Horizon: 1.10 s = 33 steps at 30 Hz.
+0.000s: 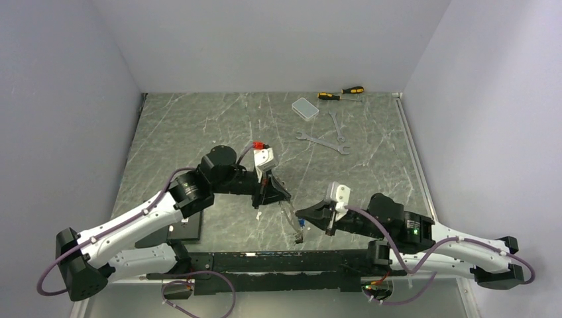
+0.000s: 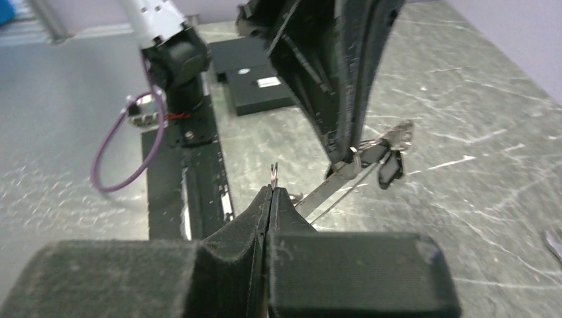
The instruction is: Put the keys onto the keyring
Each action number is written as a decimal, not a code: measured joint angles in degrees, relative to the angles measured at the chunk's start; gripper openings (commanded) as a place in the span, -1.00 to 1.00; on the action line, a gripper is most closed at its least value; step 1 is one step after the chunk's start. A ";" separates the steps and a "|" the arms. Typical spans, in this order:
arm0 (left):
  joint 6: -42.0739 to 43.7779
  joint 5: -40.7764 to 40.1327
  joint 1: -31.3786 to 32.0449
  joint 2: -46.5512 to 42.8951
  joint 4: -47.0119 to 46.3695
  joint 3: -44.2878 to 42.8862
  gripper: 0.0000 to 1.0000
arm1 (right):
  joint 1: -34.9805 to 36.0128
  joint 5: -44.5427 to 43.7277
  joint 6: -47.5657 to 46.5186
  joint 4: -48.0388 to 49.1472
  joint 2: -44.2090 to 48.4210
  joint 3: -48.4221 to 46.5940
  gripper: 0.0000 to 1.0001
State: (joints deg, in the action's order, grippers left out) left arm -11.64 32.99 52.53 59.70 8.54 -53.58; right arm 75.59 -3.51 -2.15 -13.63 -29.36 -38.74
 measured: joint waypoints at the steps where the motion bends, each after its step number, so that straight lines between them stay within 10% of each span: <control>1: 0.04 0.44 0.00 -0.37 0.00 0.00 -1.00 | 0.00 1.40 -0.33 -0.31 -0.46 -0.11 -1.00; 20: 5.20 5.20 0.04 -6.75 7.41 1.22 -1.00 | -0.02 37.09 -8.52 -3.80 -1.60 -6.45 -1.00; 33: 6.03 8.48 0.07 -9.73 9.55 1.62 -1.00 | -0.72 44.63 -16.44 -13.00 -4.50 -12.35 -1.00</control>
State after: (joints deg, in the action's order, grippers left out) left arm -5.61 41.47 52.60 49.98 18.09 -51.96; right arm 74.87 41.12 -18.59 -26.63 -33.87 -51.09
